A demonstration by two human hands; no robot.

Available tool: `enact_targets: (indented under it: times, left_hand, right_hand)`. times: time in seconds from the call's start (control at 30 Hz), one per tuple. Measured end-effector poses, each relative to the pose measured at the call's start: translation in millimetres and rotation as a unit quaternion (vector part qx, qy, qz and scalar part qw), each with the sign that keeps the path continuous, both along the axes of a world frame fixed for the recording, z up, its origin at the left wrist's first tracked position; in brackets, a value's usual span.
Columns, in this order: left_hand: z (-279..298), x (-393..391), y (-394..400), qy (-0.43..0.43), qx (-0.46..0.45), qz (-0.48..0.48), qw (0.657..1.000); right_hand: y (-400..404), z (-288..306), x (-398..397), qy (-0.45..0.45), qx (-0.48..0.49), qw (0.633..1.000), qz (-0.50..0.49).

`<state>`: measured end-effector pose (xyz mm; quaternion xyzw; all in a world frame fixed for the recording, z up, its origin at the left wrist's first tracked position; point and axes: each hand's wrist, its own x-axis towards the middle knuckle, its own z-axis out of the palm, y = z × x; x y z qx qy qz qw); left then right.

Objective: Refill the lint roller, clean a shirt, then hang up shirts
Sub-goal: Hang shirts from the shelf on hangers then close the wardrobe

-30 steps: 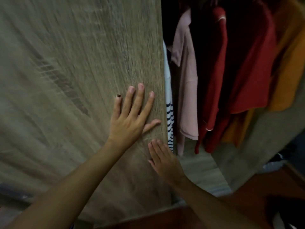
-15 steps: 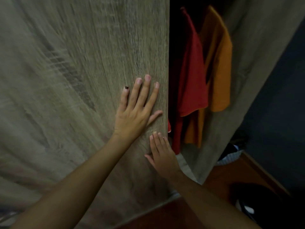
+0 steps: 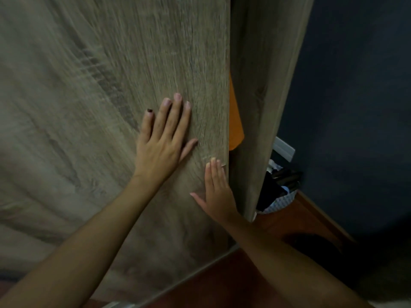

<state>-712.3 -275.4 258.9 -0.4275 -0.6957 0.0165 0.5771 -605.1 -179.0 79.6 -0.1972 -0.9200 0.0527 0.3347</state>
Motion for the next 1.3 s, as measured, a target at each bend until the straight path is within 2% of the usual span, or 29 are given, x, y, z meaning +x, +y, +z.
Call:
enact_targets:
  times: [0.17, 0.27, 0.4, 0.57, 0.77, 1.03, 1.3]
  left_hand:
    - [-3, 11, 45, 0.022, 0.017, -0.005, 1.0]
    - [-8, 15, 66, 0.026, 0.054, -0.005, 0.998]
    - [-8, 24, 91, -0.014, 0.099, 0.015, 0.995]
    - [-9, 32, 119, -0.019, 0.099, 0.029, 0.995]
    - [-9, 34, 130, -0.003, 0.098, 0.031, 0.995]
    - [-11, 34, 129, 0.028, 0.091, 0.041, 0.995]
    - [-11, 33, 129, 0.033, 0.097, 0.047, 0.994]
  right_hand:
    - [23, 10, 9, 0.035, -0.024, 0.999, -0.029]
    - [33, 26, 7, 0.086, 0.041, 0.995, -0.027]
    - [58, 43, -9, 0.14, 0.109, 0.983, 0.038]
    - [98, 31, -12, 0.155, 0.14, 0.977, 0.042]
    - [111, 27, -18, 0.195, 0.148, 0.968, 0.047]
    - [111, 27, -17, 0.206, 0.152, 0.965, 0.057]
    - [114, 24, -13, 0.179, 0.166, 0.968, 0.063]
